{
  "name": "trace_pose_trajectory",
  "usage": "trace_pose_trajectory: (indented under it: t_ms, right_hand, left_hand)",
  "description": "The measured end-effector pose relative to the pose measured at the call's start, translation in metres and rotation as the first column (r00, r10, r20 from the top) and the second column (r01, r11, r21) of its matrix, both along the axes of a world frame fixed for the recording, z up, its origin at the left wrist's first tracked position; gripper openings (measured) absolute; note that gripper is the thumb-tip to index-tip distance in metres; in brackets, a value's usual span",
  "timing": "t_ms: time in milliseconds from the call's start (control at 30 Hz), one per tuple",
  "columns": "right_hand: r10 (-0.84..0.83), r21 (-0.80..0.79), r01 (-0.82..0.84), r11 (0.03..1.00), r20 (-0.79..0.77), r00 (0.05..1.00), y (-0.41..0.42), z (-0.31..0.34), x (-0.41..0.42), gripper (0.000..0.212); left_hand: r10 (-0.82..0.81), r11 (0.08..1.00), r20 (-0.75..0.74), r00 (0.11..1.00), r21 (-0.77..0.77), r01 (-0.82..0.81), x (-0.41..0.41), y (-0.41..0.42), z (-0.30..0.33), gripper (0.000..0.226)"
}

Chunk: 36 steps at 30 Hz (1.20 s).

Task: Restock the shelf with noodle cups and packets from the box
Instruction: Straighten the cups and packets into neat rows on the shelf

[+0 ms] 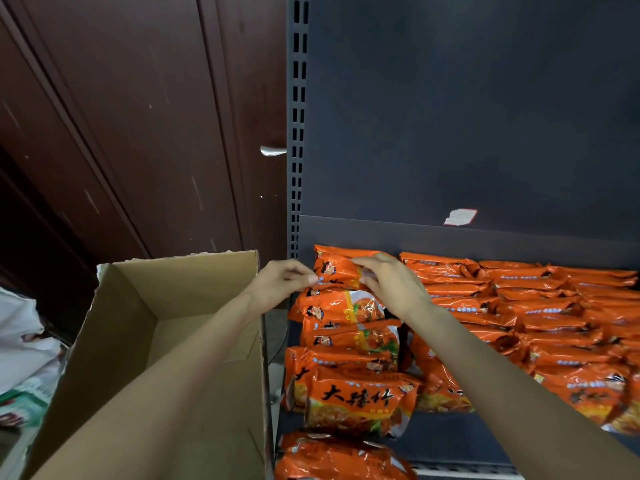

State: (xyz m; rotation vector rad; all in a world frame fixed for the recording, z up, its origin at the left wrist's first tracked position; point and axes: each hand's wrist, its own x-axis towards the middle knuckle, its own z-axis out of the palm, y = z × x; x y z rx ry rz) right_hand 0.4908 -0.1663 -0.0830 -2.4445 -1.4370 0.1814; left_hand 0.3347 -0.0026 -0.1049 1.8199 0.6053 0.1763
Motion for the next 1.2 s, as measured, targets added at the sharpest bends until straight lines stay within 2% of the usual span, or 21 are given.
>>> trace_pose_trajectory:
  t_ms: [67, 167, 333, 433, 500, 533, 600, 667, 833, 1000, 1133, 1200]
  right_hand:
    - [-0.006, -0.032, 0.007, 0.999, 0.009, 1.000, 0.002, -0.005, 0.001, 0.038]
    - [-0.011, -0.045, 0.011, 0.999, -0.010, 1.000, 0.006, -0.005, 0.004, 0.031]
    - [0.005, -0.018, -0.007, 1.000, -0.102, 0.995, 0.005, 0.006, 0.008, 0.024]
    - [-0.004, 0.044, 0.015, 0.999, -0.234, 0.972, 0.008, 0.012, -0.001, 0.038]
    - [0.009, 0.025, -0.003, 1.000, -0.229, 0.973, 0.012, 0.013, -0.005, 0.050]
    - [0.009, 0.017, -0.006, 1.000, -0.185, 0.983, 0.015, 0.012, -0.006, 0.049]
    - [-0.039, 0.039, 0.043, 0.998, -0.106, 0.994, 0.018, 0.010, -0.006, 0.035]
    - [-0.095, 0.062, 0.101, 0.993, -0.095, 0.991, 0.017, 0.008, -0.006, 0.023]
    - [-0.201, 0.063, 0.209, 0.976, -0.110, 0.973, 0.015, 0.008, -0.004, 0.016]
    - [-0.243, 0.068, 0.252, 0.965, -0.124, 0.962, 0.012, 0.008, -0.004, 0.010]
    - [-0.218, 0.064, 0.220, 0.973, -0.038, 0.975, 0.010, 0.007, -0.006, 0.009]
    - [-0.168, 0.044, 0.167, 0.985, 0.014, 0.986, 0.011, 0.009, -0.008, 0.015]
  left_hand:
    - [-0.059, 0.997, -0.039, 0.997, 0.050, 0.061, -0.002, 0.001, -0.004, 0.008]
    - [-0.044, 0.986, -0.076, 0.996, 0.155, 0.055, 0.001, 0.000, -0.004, 0.007]
    - [0.031, 0.968, 0.080, 0.996, 0.245, -0.050, 0.020, -0.011, 0.018, 0.002]
    - [-0.008, 0.965, 0.095, 0.995, 0.263, -0.017, 0.031, -0.017, 0.026, 0.003]
    - [-0.034, 0.973, 0.089, 0.995, 0.229, 0.013, 0.033, -0.020, 0.024, 0.011]
    - [-0.041, 0.982, 0.090, 0.995, 0.189, 0.023, 0.032, -0.019, 0.022, 0.017]
    - [-0.023, 0.995, 0.100, 0.995, 0.098, 0.013, 0.027, -0.016, 0.015, 0.024]
    - [0.029, 0.998, 0.077, 0.997, 0.058, -0.033, 0.019, -0.011, 0.007, 0.019]
    - [0.073, 0.996, -0.080, 0.994, 0.055, -0.069, 0.006, -0.006, -0.006, 0.041]
    - [-0.078, 0.994, -0.280, 0.957, -0.094, 0.054, 0.002, -0.005, -0.001, 0.056]
    - [-0.092, 0.965, -0.282, 0.955, -0.261, 0.016, 0.000, -0.003, -0.001, 0.048]
    - [-0.071, 0.944, -0.255, 0.964, -0.329, -0.018, -0.002, -0.002, -0.003, 0.045]
